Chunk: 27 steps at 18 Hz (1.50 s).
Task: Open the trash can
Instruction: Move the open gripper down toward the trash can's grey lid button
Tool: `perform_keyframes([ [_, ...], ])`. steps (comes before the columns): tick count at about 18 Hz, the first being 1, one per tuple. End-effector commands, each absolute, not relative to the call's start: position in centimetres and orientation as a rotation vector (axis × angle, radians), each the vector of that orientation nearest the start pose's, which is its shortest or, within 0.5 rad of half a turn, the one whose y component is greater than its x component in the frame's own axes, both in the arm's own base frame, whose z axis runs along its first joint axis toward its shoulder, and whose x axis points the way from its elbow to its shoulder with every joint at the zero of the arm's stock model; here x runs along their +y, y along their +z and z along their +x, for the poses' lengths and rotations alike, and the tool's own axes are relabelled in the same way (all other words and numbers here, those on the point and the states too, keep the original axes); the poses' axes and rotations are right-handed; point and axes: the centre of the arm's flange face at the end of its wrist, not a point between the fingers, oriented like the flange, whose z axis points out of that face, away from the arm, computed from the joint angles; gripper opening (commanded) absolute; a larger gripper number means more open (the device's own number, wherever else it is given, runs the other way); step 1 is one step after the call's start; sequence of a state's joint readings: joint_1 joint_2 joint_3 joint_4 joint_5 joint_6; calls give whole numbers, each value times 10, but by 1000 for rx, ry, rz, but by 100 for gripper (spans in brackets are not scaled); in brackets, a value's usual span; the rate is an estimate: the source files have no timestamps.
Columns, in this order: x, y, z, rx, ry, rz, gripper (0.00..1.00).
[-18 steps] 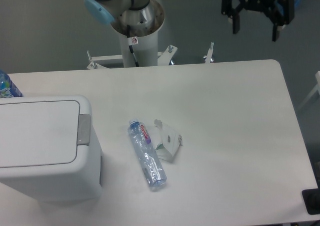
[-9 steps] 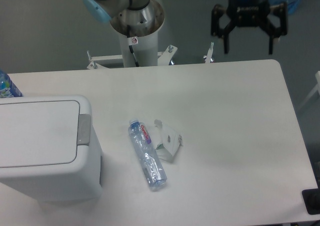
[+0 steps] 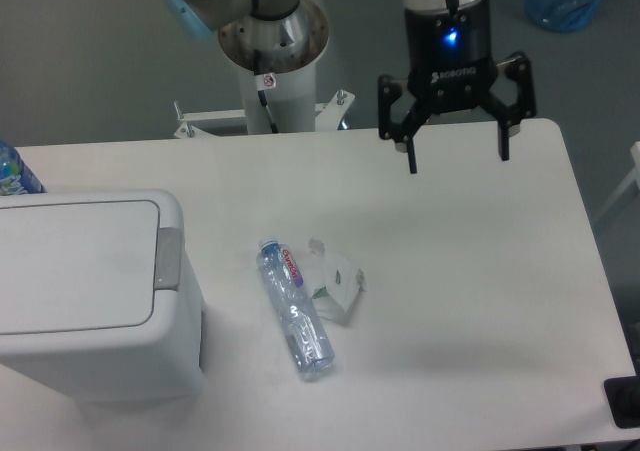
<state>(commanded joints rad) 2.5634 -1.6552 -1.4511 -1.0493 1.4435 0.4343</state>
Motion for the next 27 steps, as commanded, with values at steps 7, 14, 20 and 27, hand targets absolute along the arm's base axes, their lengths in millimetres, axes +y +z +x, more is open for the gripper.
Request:
perform_keyframes([
  [7,475,550,-359,-767,247,-2510,100],
  [14,516,530,-330,-836,151,-2509,100],
  [20,541,516,-298,-900,54,-2498,100],
  [27,547,504,-284,-929,-79,-2486,100],
])
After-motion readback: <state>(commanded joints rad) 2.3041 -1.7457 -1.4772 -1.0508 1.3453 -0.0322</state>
